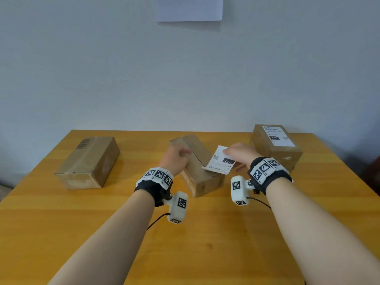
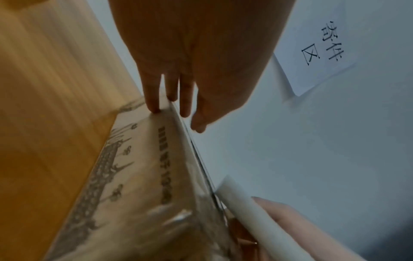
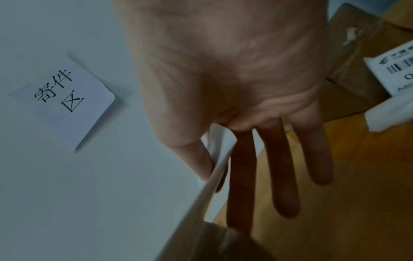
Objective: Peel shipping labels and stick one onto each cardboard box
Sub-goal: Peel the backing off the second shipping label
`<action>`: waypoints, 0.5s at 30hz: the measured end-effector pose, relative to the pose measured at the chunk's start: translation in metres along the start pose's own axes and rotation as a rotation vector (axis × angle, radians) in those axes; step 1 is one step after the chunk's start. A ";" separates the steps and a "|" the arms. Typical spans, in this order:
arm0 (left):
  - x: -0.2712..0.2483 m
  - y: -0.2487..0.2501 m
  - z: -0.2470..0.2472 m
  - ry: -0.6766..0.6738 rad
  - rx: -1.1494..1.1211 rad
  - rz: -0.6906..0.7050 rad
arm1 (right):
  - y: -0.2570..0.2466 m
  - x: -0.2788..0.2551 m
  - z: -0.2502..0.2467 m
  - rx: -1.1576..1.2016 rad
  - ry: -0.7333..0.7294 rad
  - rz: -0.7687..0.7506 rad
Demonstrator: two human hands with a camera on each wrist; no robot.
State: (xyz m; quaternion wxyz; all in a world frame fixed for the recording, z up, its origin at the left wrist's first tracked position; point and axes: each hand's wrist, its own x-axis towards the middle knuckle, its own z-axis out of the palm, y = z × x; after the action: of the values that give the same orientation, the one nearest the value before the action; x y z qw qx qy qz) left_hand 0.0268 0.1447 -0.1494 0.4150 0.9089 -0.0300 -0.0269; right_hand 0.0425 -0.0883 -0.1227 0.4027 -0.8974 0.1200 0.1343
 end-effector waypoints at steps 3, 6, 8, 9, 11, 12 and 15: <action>-0.003 -0.002 0.006 0.055 -0.125 0.013 | 0.011 -0.002 0.000 0.094 0.025 0.013; -0.003 -0.006 0.013 0.057 -0.198 -0.103 | 0.024 -0.005 -0.002 0.338 0.141 0.013; -0.004 -0.006 0.018 -0.056 -0.263 -0.176 | 0.029 -0.009 -0.001 0.409 0.098 0.044; -0.005 -0.005 0.021 -0.098 -0.293 -0.188 | 0.031 -0.010 0.000 0.423 0.094 0.043; -0.005 -0.001 0.024 -0.134 -0.304 -0.178 | 0.033 -0.008 0.002 0.472 0.178 0.016; -0.005 0.002 0.025 -0.142 -0.298 -0.172 | 0.033 -0.006 0.003 0.513 0.239 0.001; -0.003 0.012 0.020 -0.068 -0.189 -0.112 | 0.029 -0.006 0.001 0.664 0.306 -0.011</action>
State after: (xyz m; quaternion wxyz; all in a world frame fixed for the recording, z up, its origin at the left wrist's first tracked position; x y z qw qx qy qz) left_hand 0.0215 0.1218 -0.1534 0.4953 0.8646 0.0095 -0.0836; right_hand 0.0268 -0.1056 -0.1417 0.6502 -0.7281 0.2112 -0.0500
